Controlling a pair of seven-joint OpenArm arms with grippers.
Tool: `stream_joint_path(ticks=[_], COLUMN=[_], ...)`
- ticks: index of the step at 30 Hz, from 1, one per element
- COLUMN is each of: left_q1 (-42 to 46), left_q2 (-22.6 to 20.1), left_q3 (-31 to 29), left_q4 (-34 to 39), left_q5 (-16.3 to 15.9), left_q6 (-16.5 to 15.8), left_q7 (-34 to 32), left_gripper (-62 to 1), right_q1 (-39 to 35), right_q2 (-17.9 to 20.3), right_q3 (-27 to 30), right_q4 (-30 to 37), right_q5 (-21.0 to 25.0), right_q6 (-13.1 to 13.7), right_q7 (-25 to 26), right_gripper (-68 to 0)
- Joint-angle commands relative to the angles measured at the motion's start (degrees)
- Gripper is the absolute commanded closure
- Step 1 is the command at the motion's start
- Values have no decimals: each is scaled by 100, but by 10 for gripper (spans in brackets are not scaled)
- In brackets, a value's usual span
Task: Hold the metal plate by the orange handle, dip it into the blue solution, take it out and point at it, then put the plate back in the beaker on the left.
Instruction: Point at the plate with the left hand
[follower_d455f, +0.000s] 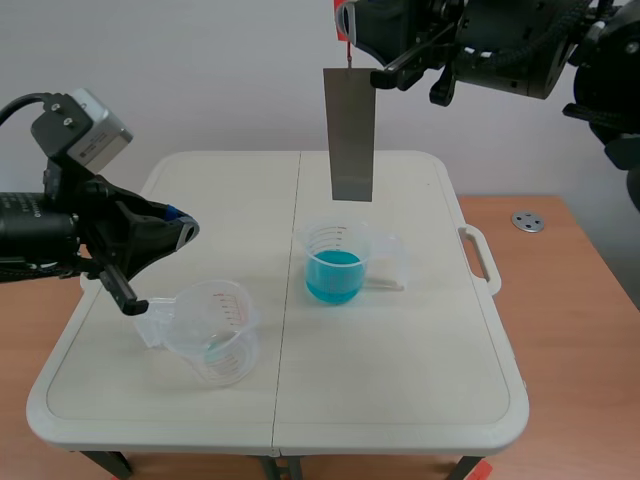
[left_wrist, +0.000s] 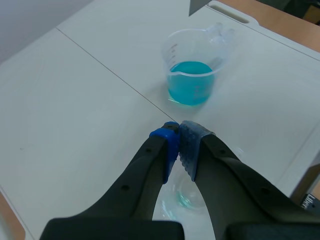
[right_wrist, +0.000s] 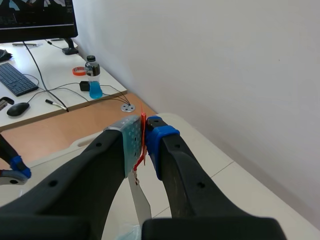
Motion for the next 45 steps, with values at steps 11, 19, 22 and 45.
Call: stream_joint_path(ticks=[11,19,22,45], left_q1=[-1032,-1471,-1591,-1917], left_q2=[1047,1554,1703,2382], left_q3=[400,560,603,610], left_q4=[-970,-1508,-1665,-2120], left_q5=[901,1340,1547,2155], left_q6=[11,11,15,-293], left_q7=[-63,-66,-63,-83], left_gripper=[-29,-30,-30,-29], right_q1=[146,146,146,146], right_q2=[-28,-28,-28,-26], right_q3=[-50,-50,-50,-50], right_q4=[81,81,81,81], right_q5=[63,63,63,66], right_q6=[17,17,17,17], right_q7=[129,129,129,129], right_gripper=[-13,-13,-13,-13])
